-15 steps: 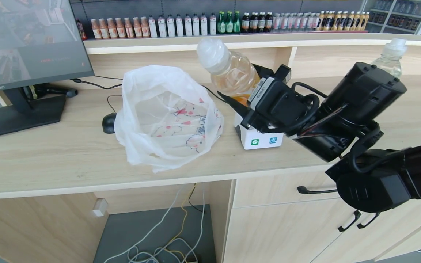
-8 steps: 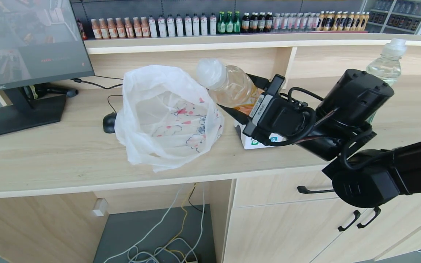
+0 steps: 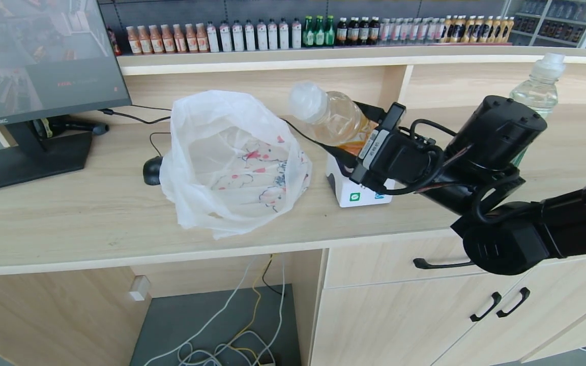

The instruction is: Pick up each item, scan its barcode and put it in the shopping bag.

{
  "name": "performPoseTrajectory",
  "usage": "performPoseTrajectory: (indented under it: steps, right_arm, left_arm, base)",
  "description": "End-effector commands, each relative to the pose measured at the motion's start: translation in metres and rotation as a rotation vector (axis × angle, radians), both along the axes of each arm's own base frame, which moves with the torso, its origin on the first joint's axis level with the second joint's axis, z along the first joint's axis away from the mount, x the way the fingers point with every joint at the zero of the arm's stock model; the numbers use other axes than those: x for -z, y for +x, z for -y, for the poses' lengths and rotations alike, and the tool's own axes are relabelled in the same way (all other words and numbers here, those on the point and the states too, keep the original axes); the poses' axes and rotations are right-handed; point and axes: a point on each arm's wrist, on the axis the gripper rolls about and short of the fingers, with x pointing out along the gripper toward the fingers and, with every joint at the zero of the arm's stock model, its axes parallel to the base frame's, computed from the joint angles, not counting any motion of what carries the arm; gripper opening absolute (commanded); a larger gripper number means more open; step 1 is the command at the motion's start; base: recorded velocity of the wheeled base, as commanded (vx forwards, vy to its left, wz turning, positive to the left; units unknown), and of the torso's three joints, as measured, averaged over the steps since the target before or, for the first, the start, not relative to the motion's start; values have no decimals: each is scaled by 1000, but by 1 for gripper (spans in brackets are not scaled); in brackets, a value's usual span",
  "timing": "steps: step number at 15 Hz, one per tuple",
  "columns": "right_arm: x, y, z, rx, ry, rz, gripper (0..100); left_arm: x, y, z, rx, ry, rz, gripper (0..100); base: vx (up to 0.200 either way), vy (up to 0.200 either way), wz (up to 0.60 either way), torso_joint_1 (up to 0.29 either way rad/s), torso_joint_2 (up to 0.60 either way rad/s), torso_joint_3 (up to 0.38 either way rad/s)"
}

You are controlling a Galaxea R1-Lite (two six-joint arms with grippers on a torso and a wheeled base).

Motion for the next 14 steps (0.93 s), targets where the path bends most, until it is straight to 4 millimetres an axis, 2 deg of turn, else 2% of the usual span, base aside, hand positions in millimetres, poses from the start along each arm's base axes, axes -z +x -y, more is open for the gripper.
performPoseTrajectory:
  steps: [1, 14]
  right_arm:
    - [1, 4, 0, 3, -1, 0, 0]
    - [3, 8, -5, 2, -3, -13, 0]
  left_arm:
    - [0, 0, 0, -2, 2, 1, 100]
    - [0, 0, 0, 0, 2, 1, 100]
  base:
    - [0, 0, 0, 0, 0, 0]
    - [0, 0, 0, 0, 0, 0]
